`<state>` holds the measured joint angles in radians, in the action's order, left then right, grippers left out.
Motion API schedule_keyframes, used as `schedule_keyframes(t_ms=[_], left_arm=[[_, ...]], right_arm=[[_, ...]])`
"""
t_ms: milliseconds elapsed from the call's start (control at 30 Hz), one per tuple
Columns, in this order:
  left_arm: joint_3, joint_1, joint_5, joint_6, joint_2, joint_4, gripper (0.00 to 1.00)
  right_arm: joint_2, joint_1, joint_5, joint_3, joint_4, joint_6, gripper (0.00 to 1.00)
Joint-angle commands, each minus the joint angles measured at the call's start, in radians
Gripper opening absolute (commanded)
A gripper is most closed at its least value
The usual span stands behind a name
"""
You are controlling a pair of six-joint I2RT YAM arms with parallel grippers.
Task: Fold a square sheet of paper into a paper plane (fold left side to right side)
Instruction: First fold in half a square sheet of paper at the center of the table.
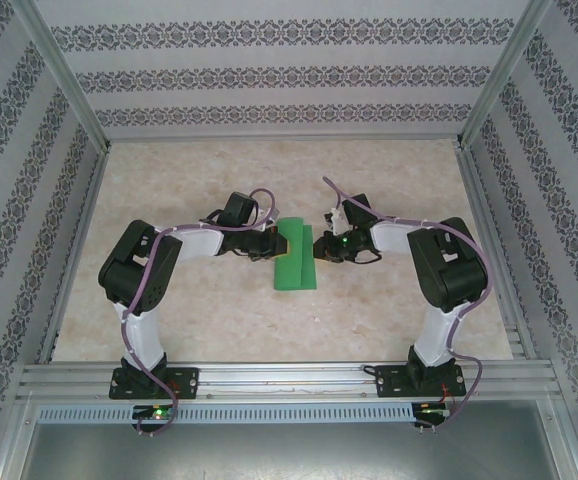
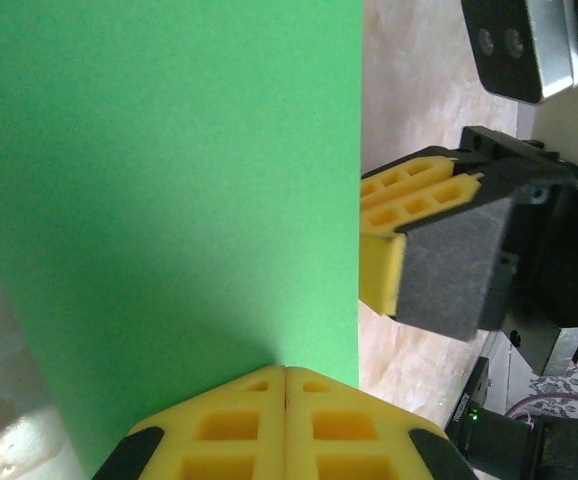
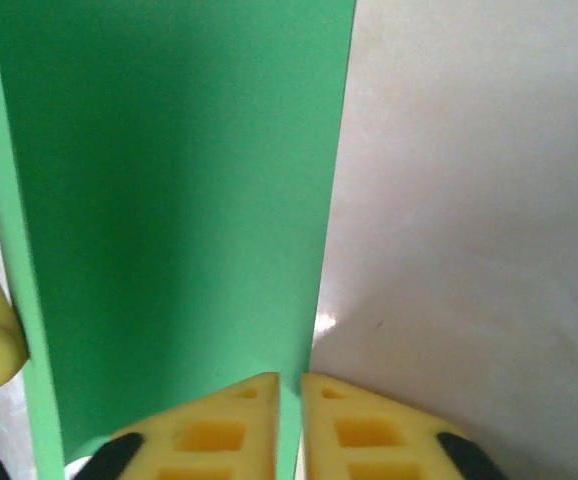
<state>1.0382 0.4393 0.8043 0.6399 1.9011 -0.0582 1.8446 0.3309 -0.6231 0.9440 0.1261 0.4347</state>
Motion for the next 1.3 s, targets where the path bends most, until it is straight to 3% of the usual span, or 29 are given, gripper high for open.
schedule_keyframes(t_ms=[0,100,267,667,933,1167,1267], left_arm=[[0.023,0.016,-0.013,-0.012,0.006,0.026,0.04],[0.021,0.015,-0.015,-0.006,0.005,0.02,0.03],[0.018,0.017,-0.015,0.005,0.005,0.003,0.03],[0.026,0.019,-0.009,0.017,0.012,-0.02,0.02],[0.03,0.021,-0.009,0.024,0.018,-0.029,0.02],[0.024,0.021,-0.01,0.033,0.007,-0.044,0.04],[0.016,0.021,-0.024,0.03,-0.011,-0.043,0.09]], right_arm=[[-0.074,-0.027,-0.041,-0.029,-0.034,0.013,0.23],[-0.115,-0.051,-0.092,-0.062,-0.097,0.04,0.36],[-0.129,-0.059,-0.203,-0.099,-0.239,0.13,0.48],[-0.036,0.001,-0.231,-0.07,-0.344,0.221,0.5],[-0.006,0.031,-0.238,-0.064,-0.363,0.241,0.41],[0.0,0.036,-0.217,-0.049,-0.346,0.232,0.2],[0.001,0.036,-0.184,-0.031,-0.307,0.208,0.1]])
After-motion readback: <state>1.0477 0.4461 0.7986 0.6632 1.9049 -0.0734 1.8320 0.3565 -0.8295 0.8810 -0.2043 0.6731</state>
